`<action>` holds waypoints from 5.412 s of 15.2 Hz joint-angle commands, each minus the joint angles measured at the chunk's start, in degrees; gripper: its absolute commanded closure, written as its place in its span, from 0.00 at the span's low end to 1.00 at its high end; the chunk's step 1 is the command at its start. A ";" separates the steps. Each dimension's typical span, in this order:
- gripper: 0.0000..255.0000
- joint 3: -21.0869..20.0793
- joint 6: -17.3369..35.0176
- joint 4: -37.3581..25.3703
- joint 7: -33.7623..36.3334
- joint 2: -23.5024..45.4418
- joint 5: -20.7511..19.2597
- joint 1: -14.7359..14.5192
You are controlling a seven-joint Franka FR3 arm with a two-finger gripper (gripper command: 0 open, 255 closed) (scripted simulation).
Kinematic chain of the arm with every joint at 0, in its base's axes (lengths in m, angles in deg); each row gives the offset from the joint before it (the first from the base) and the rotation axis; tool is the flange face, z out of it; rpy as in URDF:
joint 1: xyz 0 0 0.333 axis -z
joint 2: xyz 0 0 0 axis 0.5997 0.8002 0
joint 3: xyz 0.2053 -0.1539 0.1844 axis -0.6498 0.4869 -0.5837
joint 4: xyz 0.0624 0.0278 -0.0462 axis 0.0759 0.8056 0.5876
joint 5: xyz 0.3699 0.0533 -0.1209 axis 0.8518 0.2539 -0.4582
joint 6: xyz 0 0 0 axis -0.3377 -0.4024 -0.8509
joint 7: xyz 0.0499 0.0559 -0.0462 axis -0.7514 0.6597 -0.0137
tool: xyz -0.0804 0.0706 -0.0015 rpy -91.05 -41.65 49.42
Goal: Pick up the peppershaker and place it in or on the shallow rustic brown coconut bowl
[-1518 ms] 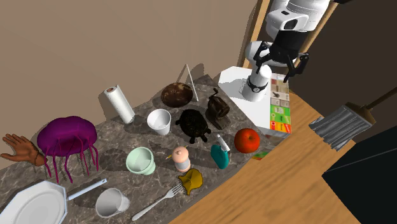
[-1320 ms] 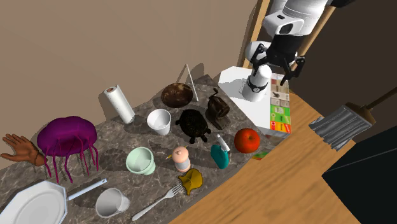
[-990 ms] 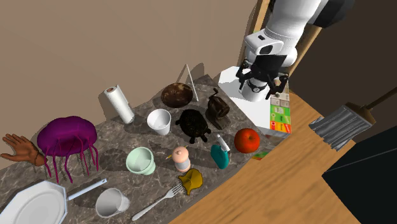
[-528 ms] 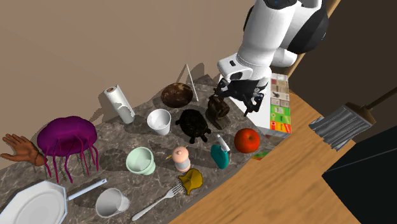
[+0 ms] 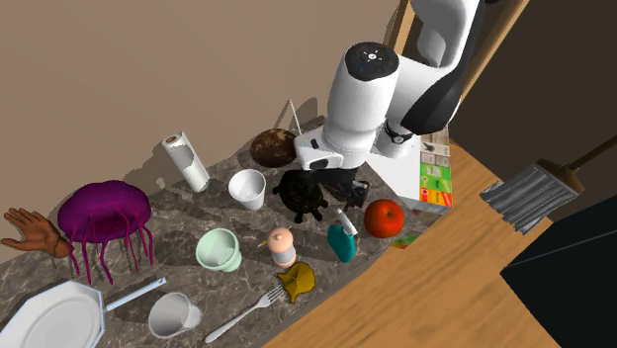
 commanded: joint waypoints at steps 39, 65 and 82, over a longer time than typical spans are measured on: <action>1.00 2.21 3.81 -24.19 -9.71 31.56 10.11 6.42; 1.00 4.69 -8.86 -26.51 -12.80 20.54 6.93 7.76; 1.00 12.25 -9.07 -7.89 -26.22 -0.81 -0.82 14.75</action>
